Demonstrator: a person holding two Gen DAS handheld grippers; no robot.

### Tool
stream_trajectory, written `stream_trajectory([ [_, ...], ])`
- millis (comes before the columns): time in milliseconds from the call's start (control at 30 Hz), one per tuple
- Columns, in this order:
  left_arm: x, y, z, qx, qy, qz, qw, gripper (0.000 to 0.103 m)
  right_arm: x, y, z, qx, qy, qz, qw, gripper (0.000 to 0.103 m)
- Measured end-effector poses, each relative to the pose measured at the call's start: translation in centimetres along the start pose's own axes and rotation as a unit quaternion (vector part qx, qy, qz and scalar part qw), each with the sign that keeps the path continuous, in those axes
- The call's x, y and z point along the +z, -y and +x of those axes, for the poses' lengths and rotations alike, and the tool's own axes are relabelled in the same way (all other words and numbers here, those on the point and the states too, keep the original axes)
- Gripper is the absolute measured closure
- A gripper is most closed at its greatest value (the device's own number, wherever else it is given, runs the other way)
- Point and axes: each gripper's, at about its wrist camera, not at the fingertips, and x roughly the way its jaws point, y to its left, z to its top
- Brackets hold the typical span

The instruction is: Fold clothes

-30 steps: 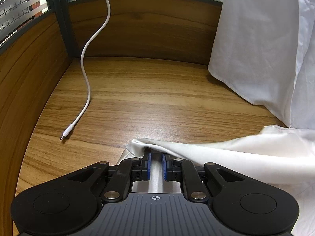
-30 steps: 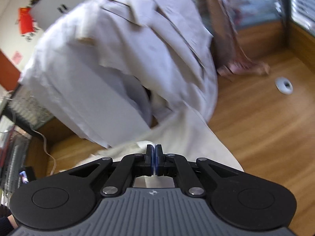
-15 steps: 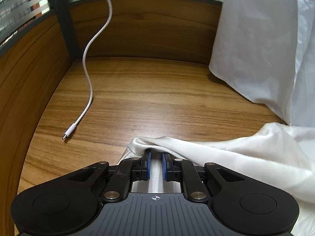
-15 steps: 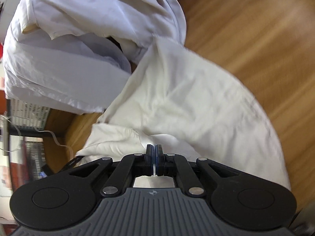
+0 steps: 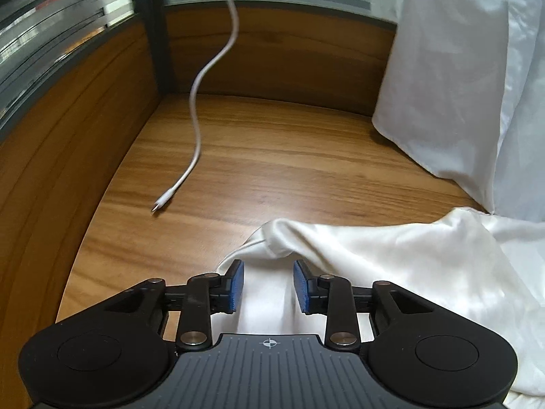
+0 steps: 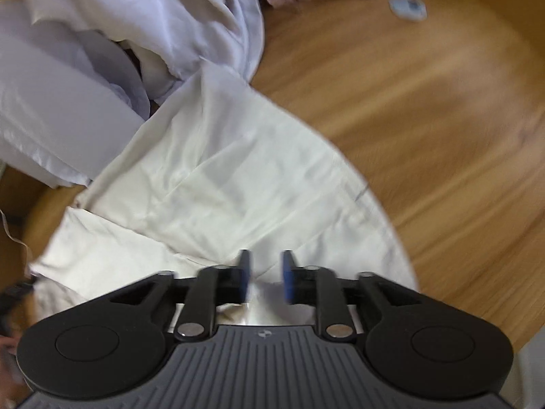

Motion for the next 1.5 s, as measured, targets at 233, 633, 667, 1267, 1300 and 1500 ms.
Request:
stream_trajectory([
  [233,-0.9,-0.9,-2.6,-0.016,0.024,-0.038,0.9989,0.061,-2.9,0.9,-0.3,-0.02,0.025,-0.002,0.999,0.054],
  [633,-1.0,0.2,-2.1,-0.04,0.018,-0.047,0.9979,0.058,-6.5,1.1,3.4,0.038,-0.026,0.015,0.999,0.082],
  [667,-1.0,0.3,-2.1,-0.04,0.019,-0.046,0.9979,0.058,-6.4,0.8,3.3,0.045,-0.028,0.007,0.999,0.092],
  [1267,-1.9,0.4,-3.7,-0.05,0.021,-0.048,0.9974,0.055,-2.8,3.8,-1.8,0.058,-0.07,0.042,0.995,0.073],
  [1300,-2.0,0.7,-3.7,-0.049,0.021,-0.04,0.9977,0.055,-3.2,3.5,-1.4,0.049,-0.073,0.027,0.996,0.07],
  [1500,-2.7,1.8,-2.9,-0.052,0.008,-0.007,0.9986,0.054,-6.9,0.6,1.4,0.015,-0.089,-0.057,0.994,0.069],
])
